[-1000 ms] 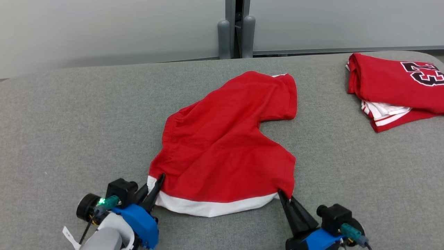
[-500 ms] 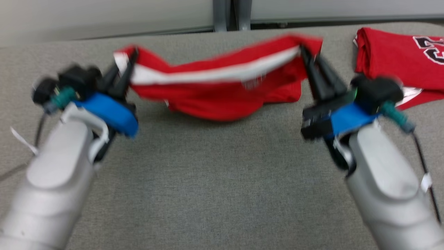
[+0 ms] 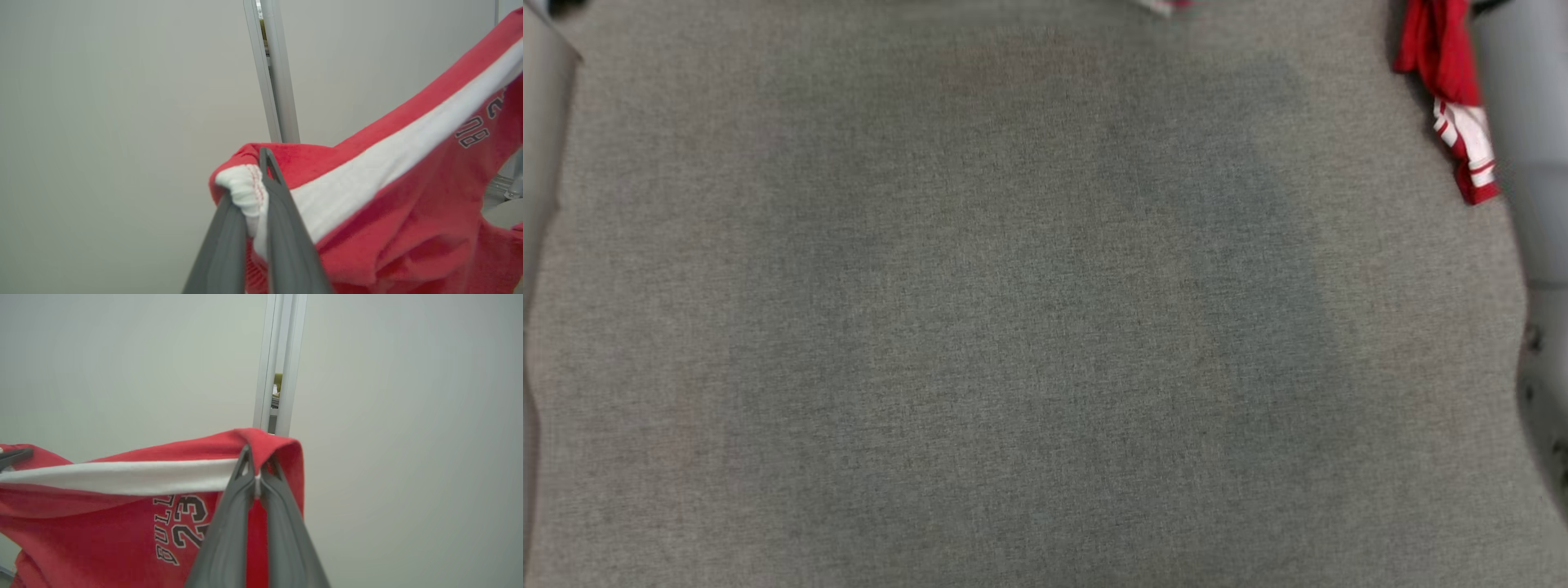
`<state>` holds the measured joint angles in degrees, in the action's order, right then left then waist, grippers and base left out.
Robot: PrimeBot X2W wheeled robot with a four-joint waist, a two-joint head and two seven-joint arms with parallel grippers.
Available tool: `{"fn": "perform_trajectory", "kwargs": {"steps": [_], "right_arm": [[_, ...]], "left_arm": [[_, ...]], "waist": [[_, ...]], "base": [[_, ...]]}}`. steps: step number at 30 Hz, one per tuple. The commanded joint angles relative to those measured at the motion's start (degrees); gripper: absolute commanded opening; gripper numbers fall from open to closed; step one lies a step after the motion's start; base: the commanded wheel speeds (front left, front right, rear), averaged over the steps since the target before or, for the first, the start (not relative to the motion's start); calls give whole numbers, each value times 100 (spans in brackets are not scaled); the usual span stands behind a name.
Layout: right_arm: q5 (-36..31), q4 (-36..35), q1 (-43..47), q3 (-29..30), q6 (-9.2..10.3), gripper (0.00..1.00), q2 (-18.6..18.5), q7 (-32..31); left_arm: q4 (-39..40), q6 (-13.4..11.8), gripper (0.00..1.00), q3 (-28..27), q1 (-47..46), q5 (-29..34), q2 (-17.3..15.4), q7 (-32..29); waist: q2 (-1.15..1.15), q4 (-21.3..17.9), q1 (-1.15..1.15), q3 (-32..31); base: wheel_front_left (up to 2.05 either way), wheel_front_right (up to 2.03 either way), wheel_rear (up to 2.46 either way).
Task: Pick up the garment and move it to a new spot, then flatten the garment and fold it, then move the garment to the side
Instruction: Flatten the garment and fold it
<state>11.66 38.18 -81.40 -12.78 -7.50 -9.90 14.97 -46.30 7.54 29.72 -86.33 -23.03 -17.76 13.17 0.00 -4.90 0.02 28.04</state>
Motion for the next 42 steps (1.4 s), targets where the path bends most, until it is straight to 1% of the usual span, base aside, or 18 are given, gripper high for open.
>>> {"fn": "perform_trajectory", "kwargs": {"steps": [1,3,6,11,13,16,18,25,26,29,30,31,34,37,40,42], "right_arm": [[-7,80,-250,44,2,0,-44,28],[-36,199,-528,75,2,0,-45,27],[-52,250,-689,20,2,0,-42,27],[51,287,-200,-141,2,0,-12,27],[69,219,89,-192,2,0,-17,28],[99,36,708,-265,2,0,-26,28],[87,-104,1233,-337,2,0,-19,28],[271,-666,3171,-395,2,0,-154,28],[271,-666,3171,-395,2,0,-154,28],[419,-901,3995,-390,2,0,-216,28],[542,-1044,4542,-377,2,0,-258,28],[542,-1044,4542,-377,2,0,-258,28],[684,-1245,5244,-397,2,0,-310,28],[813,-1407,5859,-426,2,0,-364,29],[904,-1551,6415,-387,2,0,-406,29],[946,-1648,6777,-348,2,0,-412,23]], "left_arm": [[-62,-16,0,-9,-223,35,3,37],[-131,-16,0,-2,-473,44,73,78],[-179,-15,0,-39,-603,-6,164,153],[-156,-15,0,-47,-170,-48,228,207],[-15,-30,0,-113,105,-52,248,203],[275,-50,0,-240,757,-61,297,205],[543,-117,0,-402,1242,-84,330,205],[1468,-285,0,-776,3376,46,576,207],[1468,-285,0,-776,3376,46,576,207],[1774,-316,0,-908,4301,81,674,207],[1958,-322,0,-1016,4886,84,756,208],[1958,-322,0,-1016,4886,84,756,208],[2223,-338,0,-1170,5706,109,881,207],[2413,-292,0,-1213,6430,186,972,207],[2577,-267,0,-1232,7035,227,1084,207],[2691,-292,0,-1301,7373,243,1129,207]], "waist": [[0,-6,-2,98],[0,14,-2,127],[0,58,-2,148],[0,112,-2,162],[0,144,-2,166],[0,192,-2,142],[0,216,-2,75],[0,318,-2,-375],[0,318,-2,-375],[0,333,-2,-598],[0,339,-2,-751],[0,339,-2,-751],[0,325,-2,-964],[0,324,-2,-1159],[0,326,-2,-1349],[0,334,-2,-1461]], "base": [[0,0,0],[0,0,0],[0,0,0],[0,0,0],[0,0,0],[0,0,0],[0,0,0],[0,0,0],[0,0,0],[0,0,0],[0,0,0],[0,0,0],[0,0,0],[0,0,0],[0,0,0],[0,0,0]]}}
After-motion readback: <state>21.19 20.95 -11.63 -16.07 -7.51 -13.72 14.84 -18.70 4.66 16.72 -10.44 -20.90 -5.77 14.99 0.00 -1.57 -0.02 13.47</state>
